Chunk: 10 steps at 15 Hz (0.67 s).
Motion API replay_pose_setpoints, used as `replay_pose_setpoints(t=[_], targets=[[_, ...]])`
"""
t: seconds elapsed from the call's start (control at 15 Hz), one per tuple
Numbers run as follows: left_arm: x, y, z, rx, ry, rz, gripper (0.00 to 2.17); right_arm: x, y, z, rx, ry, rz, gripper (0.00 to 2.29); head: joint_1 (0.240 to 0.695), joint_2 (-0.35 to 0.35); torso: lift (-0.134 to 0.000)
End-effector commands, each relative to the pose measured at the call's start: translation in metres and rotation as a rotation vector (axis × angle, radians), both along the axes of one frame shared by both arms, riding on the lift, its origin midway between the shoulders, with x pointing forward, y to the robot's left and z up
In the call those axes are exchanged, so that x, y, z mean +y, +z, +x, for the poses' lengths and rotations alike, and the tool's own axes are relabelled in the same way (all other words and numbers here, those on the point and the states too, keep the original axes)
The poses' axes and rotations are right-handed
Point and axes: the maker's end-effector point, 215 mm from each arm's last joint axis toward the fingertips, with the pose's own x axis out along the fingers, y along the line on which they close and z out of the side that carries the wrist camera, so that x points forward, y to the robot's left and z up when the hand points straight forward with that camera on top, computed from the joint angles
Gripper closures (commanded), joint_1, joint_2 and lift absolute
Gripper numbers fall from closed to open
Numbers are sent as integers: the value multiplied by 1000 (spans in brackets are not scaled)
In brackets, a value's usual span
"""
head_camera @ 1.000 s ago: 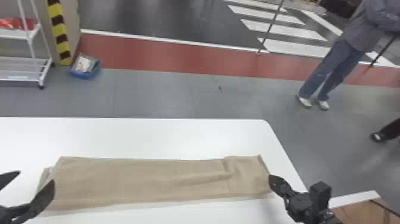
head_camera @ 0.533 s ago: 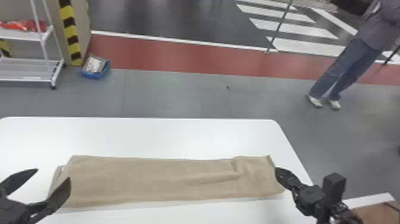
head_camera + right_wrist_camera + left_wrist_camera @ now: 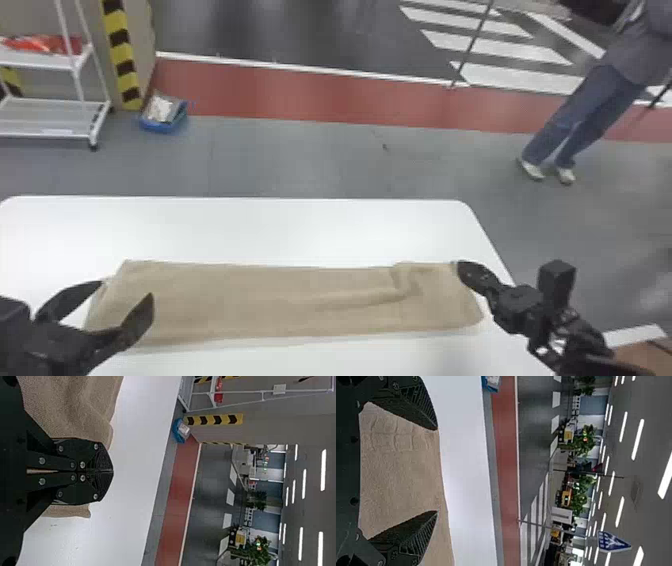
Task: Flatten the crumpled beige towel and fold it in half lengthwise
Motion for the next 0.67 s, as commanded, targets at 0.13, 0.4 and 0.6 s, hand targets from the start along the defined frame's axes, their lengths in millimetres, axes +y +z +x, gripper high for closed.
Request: replay_pose_setpoints(t=[0.13, 0.4, 0.6], targets=[[-2, -19, 35, 56, 6, 32, 144, -35, 0, 9, 27, -51, -19, 1366, 695, -323, 0], [12, -19, 54, 77, 28, 26, 144, -54, 8, 12, 16, -75, -39, 360, 695, -327, 0], [27, -18, 59, 79, 50, 26, 144, -65, 10, 9, 14, -91, -44, 53, 695, -327, 0]])
